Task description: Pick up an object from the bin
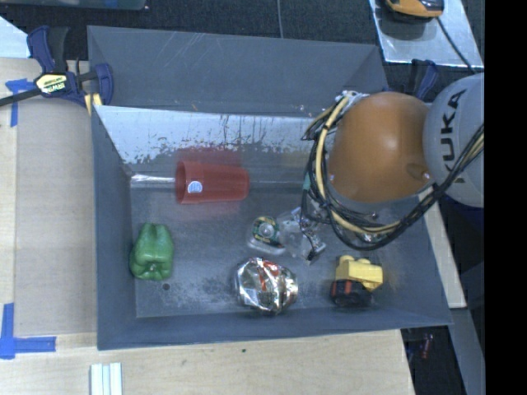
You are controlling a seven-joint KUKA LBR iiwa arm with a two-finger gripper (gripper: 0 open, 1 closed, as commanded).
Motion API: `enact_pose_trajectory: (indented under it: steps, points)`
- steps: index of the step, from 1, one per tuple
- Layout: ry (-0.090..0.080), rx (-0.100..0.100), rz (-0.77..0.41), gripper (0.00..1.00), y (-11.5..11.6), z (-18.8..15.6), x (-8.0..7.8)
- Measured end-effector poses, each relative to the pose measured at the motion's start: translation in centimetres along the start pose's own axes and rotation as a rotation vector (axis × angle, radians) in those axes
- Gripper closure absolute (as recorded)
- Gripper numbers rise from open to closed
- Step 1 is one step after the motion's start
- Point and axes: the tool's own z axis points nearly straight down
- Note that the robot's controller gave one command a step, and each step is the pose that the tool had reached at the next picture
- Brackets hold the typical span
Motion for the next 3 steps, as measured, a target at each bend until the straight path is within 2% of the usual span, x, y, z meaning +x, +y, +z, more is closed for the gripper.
enact_pose_trajectory:
  steps: [1, 2, 3]
  points:
    - [-0.005, 0.003, -0.085, 1.0, -2.9, 5.7, 3.9]
    - [-0.008, 0.002, -0.061, 1.0, 2.4, 0.8, 1.2]
    - [-0.008, 0.004, -0.083, 1.0, 0.8, 5.6, 2.6]
